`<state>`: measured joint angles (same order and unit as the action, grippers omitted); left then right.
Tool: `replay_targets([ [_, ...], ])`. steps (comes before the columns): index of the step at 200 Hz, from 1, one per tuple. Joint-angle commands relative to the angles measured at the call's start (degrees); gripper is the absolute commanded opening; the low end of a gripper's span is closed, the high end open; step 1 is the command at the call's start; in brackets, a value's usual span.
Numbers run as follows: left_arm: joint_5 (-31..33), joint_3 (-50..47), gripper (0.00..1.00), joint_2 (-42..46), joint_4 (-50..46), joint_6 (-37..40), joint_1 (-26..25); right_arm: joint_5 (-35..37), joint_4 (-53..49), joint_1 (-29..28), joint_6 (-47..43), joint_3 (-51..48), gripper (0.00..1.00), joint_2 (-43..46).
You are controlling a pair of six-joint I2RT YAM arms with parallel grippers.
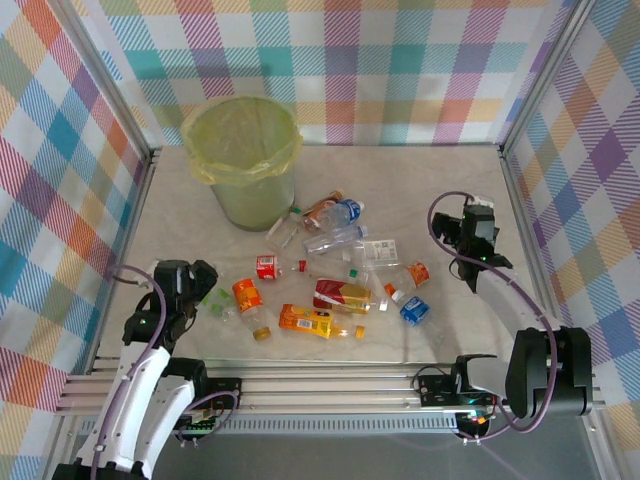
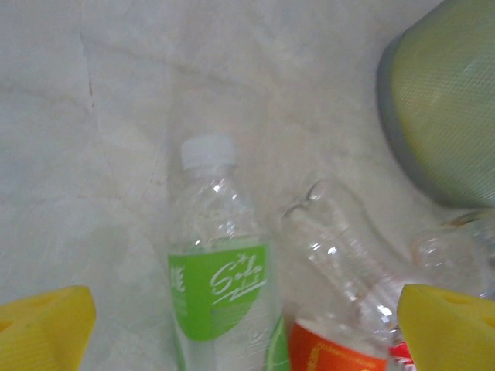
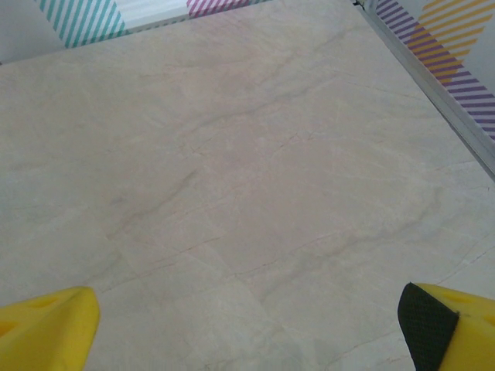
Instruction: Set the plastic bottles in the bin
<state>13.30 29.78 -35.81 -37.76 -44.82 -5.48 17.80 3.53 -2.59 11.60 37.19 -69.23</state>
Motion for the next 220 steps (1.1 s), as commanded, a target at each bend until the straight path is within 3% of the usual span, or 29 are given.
replay_targets([
  [1, -1.93, -2.02, 1.0, -1.9, -1.49, -0.5, 0.38, 0.27, -1.06, -0.22, 0.8, 1.69, 1.0, -0.27],
  [128, -5.01, -3.5, 1.0, -15.84, 8.38, 1.45, 0.29, 0.69, -0.56, -0.51, 0.45, 1.49, 1.0, -0.45],
  [220, -2.67, -5.18, 0.84, -24.6, 14.02, -1.02, 0.29, -0.58, -0.07, -1.1, 0.1, 1.44, 1.0, -0.55],
])
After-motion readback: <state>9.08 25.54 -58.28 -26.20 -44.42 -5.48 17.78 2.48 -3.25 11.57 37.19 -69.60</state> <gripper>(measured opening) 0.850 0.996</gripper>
